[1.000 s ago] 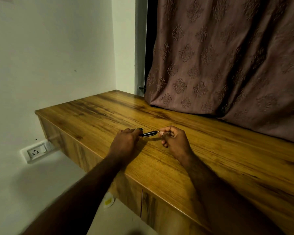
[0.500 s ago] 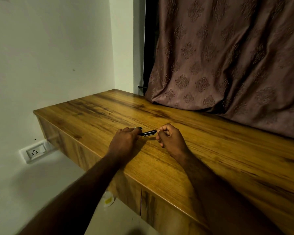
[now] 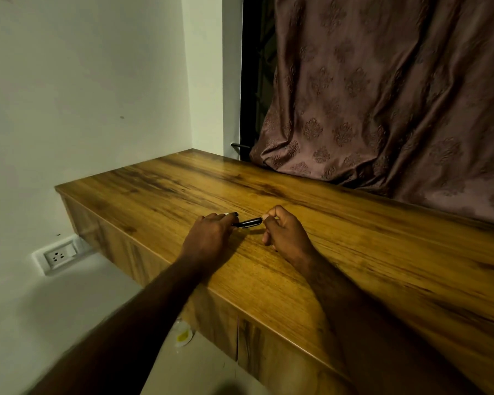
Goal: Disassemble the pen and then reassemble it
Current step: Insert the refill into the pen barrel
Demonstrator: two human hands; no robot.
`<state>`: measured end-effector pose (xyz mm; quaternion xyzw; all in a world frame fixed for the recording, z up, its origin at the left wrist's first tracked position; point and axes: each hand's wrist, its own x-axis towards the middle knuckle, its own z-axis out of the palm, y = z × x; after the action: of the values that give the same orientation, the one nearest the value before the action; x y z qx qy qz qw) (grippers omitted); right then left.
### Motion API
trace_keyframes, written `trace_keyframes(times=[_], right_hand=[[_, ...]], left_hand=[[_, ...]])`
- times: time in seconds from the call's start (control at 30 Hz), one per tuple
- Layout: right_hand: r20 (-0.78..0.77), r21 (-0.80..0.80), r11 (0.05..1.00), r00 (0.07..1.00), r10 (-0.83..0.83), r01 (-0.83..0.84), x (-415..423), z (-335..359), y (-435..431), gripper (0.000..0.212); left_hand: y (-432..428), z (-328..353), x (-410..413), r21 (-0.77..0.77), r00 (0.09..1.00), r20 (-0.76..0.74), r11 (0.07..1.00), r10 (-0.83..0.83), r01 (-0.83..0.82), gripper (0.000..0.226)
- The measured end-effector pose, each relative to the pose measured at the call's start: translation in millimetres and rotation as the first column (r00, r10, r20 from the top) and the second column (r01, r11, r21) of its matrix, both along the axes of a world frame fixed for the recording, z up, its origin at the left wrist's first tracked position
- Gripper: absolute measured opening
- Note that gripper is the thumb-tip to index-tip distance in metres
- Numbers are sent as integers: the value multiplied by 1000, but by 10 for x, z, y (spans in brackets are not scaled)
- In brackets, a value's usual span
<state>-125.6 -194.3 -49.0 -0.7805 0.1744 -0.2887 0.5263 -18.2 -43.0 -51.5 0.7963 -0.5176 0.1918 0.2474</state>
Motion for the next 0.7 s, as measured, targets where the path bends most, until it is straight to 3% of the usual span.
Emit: trace_keyframes(times=[0.1,0.2,0.33,0.4,0.47,0.6,0.7], right_hand=[[24,49,999,1000,-17,15,-2,6,-17,28],[74,73,980,979,-192,187,-4,4,-109,37],[61,-39,919,918,-391,393,5,-45,-269,25],[-16,-76,920,922,-386,384,12,-48,-279,5],[-63,-92,935,935,-350,344,33,-56,-273,17],[-142,-191,945,945,-295,267,48,-55,-250,31],[-216,-283,932,932,-292,227,76,-58,-226,41]], left_hand=[[6,20,-40,-21,1000,-29,1000,-6,6,44],[12,24,-42,-66,999,-27,997,26,-27,31],[31,61,-82,-80,999,-39,997,19,-22,28],[19,51,-67,-64,999,-33,997,31,-34,27],[3,29,-36,-33,998,-19,998,57,-58,26],[-10,25,-26,-9,997,-18,997,76,-76,59],[-5,31,-49,1,996,-25,996,84,-84,68]])
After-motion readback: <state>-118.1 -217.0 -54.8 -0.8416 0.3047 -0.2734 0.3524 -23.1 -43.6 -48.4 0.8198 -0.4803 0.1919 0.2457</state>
